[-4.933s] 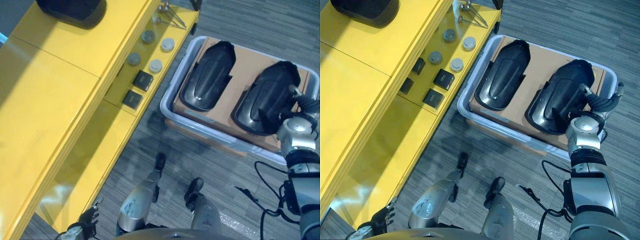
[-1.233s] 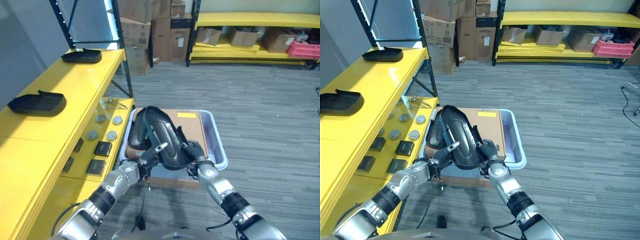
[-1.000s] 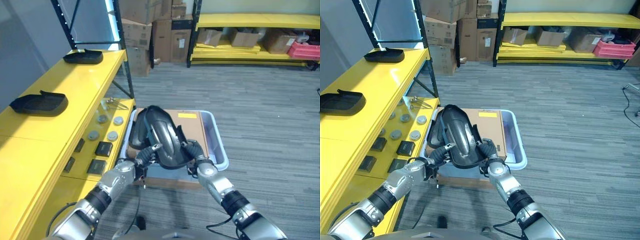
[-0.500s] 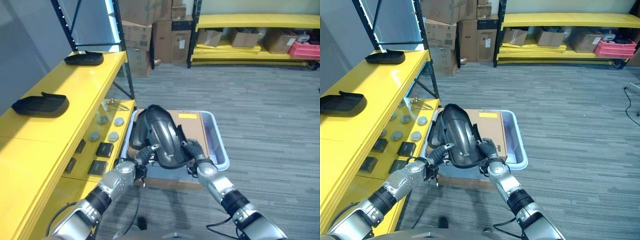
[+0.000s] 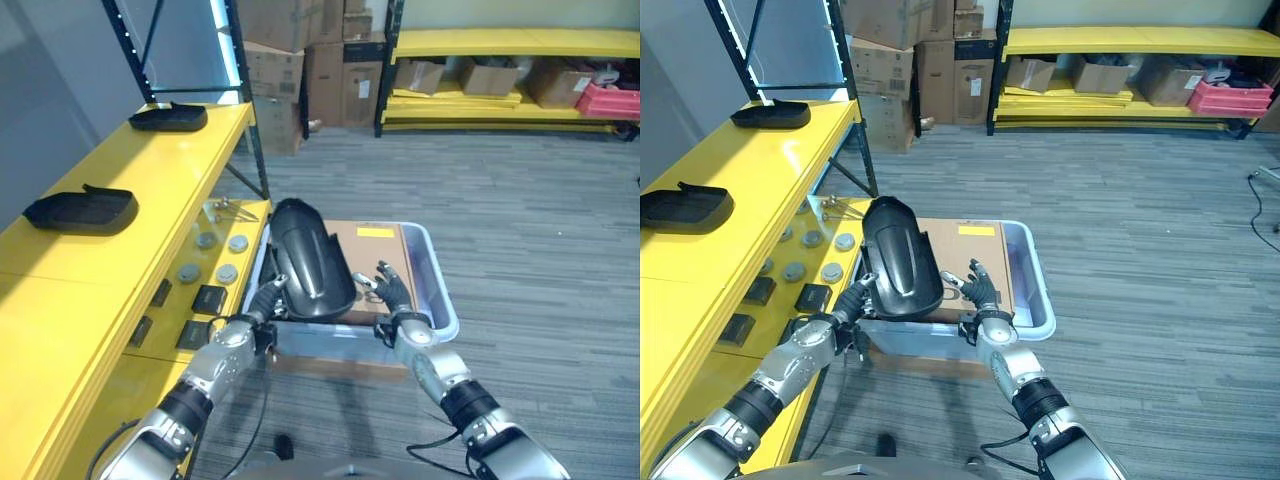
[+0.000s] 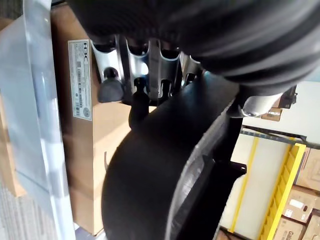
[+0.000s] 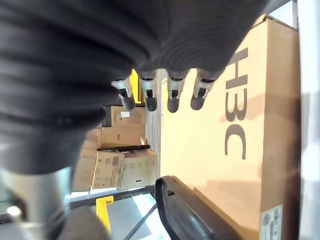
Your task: Move parts from the plastic box to the shelf.
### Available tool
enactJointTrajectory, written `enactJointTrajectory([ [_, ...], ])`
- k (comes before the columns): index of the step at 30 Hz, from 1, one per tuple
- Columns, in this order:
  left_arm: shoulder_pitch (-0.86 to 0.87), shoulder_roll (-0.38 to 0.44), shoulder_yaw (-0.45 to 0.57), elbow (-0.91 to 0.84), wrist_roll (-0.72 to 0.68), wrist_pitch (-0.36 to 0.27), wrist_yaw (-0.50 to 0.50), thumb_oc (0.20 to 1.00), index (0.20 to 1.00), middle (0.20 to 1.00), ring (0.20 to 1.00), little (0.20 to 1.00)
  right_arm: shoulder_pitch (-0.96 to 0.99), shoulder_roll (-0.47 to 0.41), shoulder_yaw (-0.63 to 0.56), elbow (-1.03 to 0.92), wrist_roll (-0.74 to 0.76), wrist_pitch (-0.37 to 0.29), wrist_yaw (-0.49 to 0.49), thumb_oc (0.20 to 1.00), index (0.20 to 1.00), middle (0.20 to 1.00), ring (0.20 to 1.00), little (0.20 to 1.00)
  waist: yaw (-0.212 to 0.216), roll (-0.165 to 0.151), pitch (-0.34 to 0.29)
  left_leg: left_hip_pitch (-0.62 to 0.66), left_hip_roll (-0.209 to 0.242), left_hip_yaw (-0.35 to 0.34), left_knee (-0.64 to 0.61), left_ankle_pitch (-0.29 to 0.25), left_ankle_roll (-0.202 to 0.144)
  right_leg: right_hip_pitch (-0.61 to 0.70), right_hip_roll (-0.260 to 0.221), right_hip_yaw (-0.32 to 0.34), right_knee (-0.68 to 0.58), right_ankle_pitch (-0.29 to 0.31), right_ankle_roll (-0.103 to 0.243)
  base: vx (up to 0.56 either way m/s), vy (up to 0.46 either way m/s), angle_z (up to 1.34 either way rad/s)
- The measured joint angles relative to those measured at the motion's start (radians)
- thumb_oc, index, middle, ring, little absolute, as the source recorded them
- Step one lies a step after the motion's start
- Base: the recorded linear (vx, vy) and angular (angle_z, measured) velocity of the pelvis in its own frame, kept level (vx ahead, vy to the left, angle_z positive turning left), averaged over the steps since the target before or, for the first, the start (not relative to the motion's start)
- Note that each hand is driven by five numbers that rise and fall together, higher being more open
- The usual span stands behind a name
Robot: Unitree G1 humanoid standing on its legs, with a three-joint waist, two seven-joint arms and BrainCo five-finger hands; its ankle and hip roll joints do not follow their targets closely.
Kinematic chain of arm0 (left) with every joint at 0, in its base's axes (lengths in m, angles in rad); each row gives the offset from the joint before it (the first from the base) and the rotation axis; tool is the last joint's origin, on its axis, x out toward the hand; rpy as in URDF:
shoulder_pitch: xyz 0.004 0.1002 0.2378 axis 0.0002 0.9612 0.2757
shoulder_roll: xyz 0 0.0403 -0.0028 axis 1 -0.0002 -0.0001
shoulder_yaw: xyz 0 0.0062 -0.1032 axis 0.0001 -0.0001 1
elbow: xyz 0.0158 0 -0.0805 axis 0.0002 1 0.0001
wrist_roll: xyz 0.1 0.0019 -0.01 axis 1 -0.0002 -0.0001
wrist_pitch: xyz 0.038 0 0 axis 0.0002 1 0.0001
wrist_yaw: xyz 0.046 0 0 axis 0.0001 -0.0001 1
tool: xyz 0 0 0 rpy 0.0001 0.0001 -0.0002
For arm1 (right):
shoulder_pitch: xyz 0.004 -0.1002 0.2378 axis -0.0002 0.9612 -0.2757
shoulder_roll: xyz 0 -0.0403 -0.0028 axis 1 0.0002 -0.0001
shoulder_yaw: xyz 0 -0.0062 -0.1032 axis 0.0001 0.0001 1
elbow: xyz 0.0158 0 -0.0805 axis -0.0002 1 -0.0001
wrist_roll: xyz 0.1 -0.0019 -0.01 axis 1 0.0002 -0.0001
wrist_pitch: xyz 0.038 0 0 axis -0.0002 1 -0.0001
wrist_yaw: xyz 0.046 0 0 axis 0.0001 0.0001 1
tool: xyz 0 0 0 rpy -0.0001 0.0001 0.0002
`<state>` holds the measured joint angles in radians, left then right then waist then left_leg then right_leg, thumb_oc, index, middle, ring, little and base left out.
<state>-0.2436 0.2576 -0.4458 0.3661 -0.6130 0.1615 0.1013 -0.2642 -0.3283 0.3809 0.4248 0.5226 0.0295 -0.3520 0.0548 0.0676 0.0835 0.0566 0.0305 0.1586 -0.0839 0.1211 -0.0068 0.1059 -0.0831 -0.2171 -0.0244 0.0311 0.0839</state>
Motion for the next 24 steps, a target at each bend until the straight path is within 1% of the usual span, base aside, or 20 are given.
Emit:
enactJointTrajectory([
  [3, 0.018, 0.005, 0.026, 0.0, 0.01, -0.037, 0.003, 0.2, 0.2, 0.2, 0.2, 0.2, 0.051, -0.003, -0.033, 0.028, -0.001, -0.004, -0.002, 1.0, 1.0, 1.0, 1.0, 1.0, 0.003, 0.0, 0.0, 0.0, 0.0, 0.0, 0.0, 0.0, 0.0, -0.001, 0.0, 0.0, -0.001, -0.001, 0.001, -0.01, 0.009, -0.01],
  [4, 0.046, 0.01, 0.059, 0.0, 0.029, -0.07, 0.003, 0.2, 0.2, 0.2, 0.2, 0.2, 0.106, -0.01, -0.056, 0.028, -0.001, -0.004, -0.002, 1.0, 1.0, 1.0, 1.0, 1.0, 0.001, 0.0, 0.0, 0.0, 0.0, 0.002, 0.0, -0.001, -0.001, -0.003, 0.0, 0.004, -0.001, -0.001, 0.001, -0.02, 0.022, -0.05],
  [5, 0.056, 0.016, 0.071, 0.0, 0.031, -0.081, 0.004, 0.2, 0.2, 0.2, 0.2, 0.2, 0.136, -0.017, -0.069, 0.029, -0.001, -0.004, -0.002, 1.0, 1.0, 1.0, 1.0, 1.0, 0.001, 0.0, 0.0, 0.0, -0.001, 0.002, 0.0, -0.001, -0.001, -0.004, 0.0, 0.006, -0.002, -0.001, 0.001, -0.04, 0.04, -0.1],
  [7, 0.115, 0.046, 0.143, -0.012, 0.051, -0.124, 0.001, 0.2, 0.2, 0.2, 0.2, 0.2, 0.238, -0.046, -0.124, 0.041, -0.002, 0.002, -0.004, 1.0, 1.0, 1.0, 1.0, 1.0, -0.006, -0.001, 0.001, -0.001, -0.001, 0.006, 0.0, -0.003, -0.001, -0.011, -0.001, 0.013, -0.002, -0.002, 0.001, -0.04, 0.034, -0.12],
  [9, 0.165, 0.077, 0.218, -0.051, 0.061, -0.142, 0.004, 0.2, 0.2, 0.2, 0.2, 0.2, 0.302, -0.056, -0.199, 0.13, -0.013, 0.014, -0.002, 1.0, 1.0, 1.0, 1.0, 1.0, -0.013, -0.002, 0.004, -0.004, -0.002, 0.011, -0.001, -0.008, -0.001, -0.022, -0.002, 0.02, 0.002, -0.004, 0.002, -0.07, 0.032, -0.14],
  [10, 0.208, 0.109, 0.274, -0.122, 0.068, -0.152, 0.003, 0.2, 0.2, 0.2, 0.2, 0.2, 0.341, -0.054, -0.249, 0.213, -0.019, 0.014, 0.007, 1.0, 1.0, 1.0, 1.0, 1.0, -0.011, -0.005, 0.012, -0.004, -0.002, 0.02, -0.004, -0.015, -0.007, -0.034, -0.004, 0.028, 0.017, -0.01, 0.004, -0.07, 0.018, -0.16],
  [12, 0.23, 0.131, 0.321, -0.182, 0.069, -0.167, 0.004, 0.2, 0.2, 0.2, 0.2, 0.2, 0.383, -0.056, -0.278, 0.264, -0.021, 0.016, 0.019, 1.0, 1.0, 1.0, 1.0, 1.0, -0.004, -0.003, 0.022, -0.003, -0.004, 0.025, -0.006, -0.019, -0.005, -0.04, -0.008, 0.037, 0.027, -0.014, 0.006, -0.09, -0.014, -0.1],
  [14, 0.233, 0.157, 0.344, -0.23, 0.069, -0.172, 0.006, 0.2, 0.2, 0.2, 0.2, 0.2, 0.411, -0.053, -0.3, 0.298, -0.056, 0.01, 0.047, 1.0, 1.0, 1.0, 1.0, 1.0, -0.004, 0.0, 0.028, -0.009, -0.008, 0.023, -0.006, -0.02, 0.004, -0.06, -0.015, 0.045, 0.071, -0.028, 0.01, -0.1, -0.054, 0.04],
  [15, 0.233, 0.169, 0.351, -0.254, 0.067, -0.175, 0.005, 0.2, 0.2, 0.2, 0.2, 0.2, 0.422, -0.051, -0.312, 0.31, -0.069, 0.008, 0.058, 1.0, 1.0, 1.0, 1.0, 1.0, -0.007, 0.003, 0.03, -0.02, -0.013, 0.007, -0.006, -0.014, 0.006, -0.069, -0.016, 0.048, 0.098, -0.037, 0.01, -0.1, -0.11, 0.35],
  [16, 0.231, 0.178, 0.36, -0.275, 0.066, -0.182, 0.005, 0.2, 0.2, 0.2, 0.2, 0.2, 0.436, -0.051, -0.313, 0.335, -0.095, 0.008, 0.071, 1.0, 1.0, 1.0, 1.0, 1.0, -0.019, 0.006, 0.031, -0.036, -0.02, -0.022, -0.006, -0.007, 0.01, -0.074, -0.017, 0.044, 0.116, -0.045, 0.011, -0.1, -0.139, 0.6],
  [17, 0.219, 0.179, 0.361, -0.277, 0.062, -0.19, 0.006, 0.2, 0.2, 0.2, 0.2, 0.2, 0.444, -0.047, -0.313, 0.376, -0.107, 0.008, 0.09, 1.0, 1.0, 1.0, 1.0, 1.0, -0.022, 0.007, 0.031, -0.044, -0.025, -0.05, -0.005, 0.004, 0.014, -0.069, -0.012, 0.042, 0.117, -0.052, 0.009, -0.09, -0.166, 0.87],
  [19, 0.204, 0.179, 0.368, -0.278, 0.046, -0.209, 0.02, 0.2, 0.2, 0.2, 0.2, 0.2, 0.435, -0.032, -0.312, 0.481, -0.127, 0.014, 0.129, 1.0, 1.0, 1.0, 1.0, 1.0, -0.017, 0.008, 0.031, -0.065, -0.025, -0.109, -0.004, 0.017, -0.001, -0.063, -0.002, 0.043, 0.094, -0.065, 0.011, -0.07, -0.198, 0.84],
  [21, 0.224, 0.177, 0.385, -0.291, 0.043, -0.21, 0.049, 0.2, 0.2, 0.2, 0.2, 0.2, 0.419, -0.028, -0.304, 0.586, -0.161, 0.033, 0.178, 1.0, 1.0, 1.0, 1.0, 1.0, 0.017, 0.01, 0.03, -0.082, -0.013, -0.144, -0.002, 0.029, -0.018, -0.041, 0.024, 0.026, 0.049, -0.044, -0.001, -0.06, -0.205, 0.54],
  [22, 0.246, 0.17, 0.401, -0.307, 0.043, -0.21, 0.061, 0.2, 0.2, 0.2, 0.2, 0.2, 0.414, -0.026, -0.303, 0.617, -0.177, 0.041, 0.193, 1.0, 1.0, 1.0, 1.0, 1.0, 0.026, 0.01, 0.03, -0.087, -0.009, -0.162, -0.005, 0.033, -0.025, -0.03, 0.035, 0.015, 0.032, -0.038, -0.007, -0.07, -0.187, 0.53],
  [23, 0.264, 0.163, 0.41, -0.322, 0.038, -0.21, 0.078, 0.2, 0.2, 0.2, 0.2, 0.2, 0.412, -0.028, -0.281, 0.662, -0.195, 0.035, 0.212, 1.0, 1.0, 1.0, 1.0, 1.0, 0.05, 0.013, 0.032, -0.1, -0.004, -0.19, -0.006, 0.038, -0.034, -0.018, 0.055, 0.001, 0.025, -0.037, -0.011, -0.08, -0.158, 0.63],
  [24, 0.275, 0.162, 0.41, -0.337, 0.035, -0.21, 0.089, 0.2, 0.2, 0.2, 0.2, 0.2, 0.408, -0.027, -0.257, 0.691, -0.22, 0.032, 0.224, 1.0, 1.0, 1.0, 1.0, 1.0, 0.065, 0.012, 0.032, -0.107, -0.001, -0.216, -0.006, 0.036, -0.036, -0.007, 0.066, -0.014, 0.013, -0.037, -0.021, -0.08, -0.111, 0.72],
])
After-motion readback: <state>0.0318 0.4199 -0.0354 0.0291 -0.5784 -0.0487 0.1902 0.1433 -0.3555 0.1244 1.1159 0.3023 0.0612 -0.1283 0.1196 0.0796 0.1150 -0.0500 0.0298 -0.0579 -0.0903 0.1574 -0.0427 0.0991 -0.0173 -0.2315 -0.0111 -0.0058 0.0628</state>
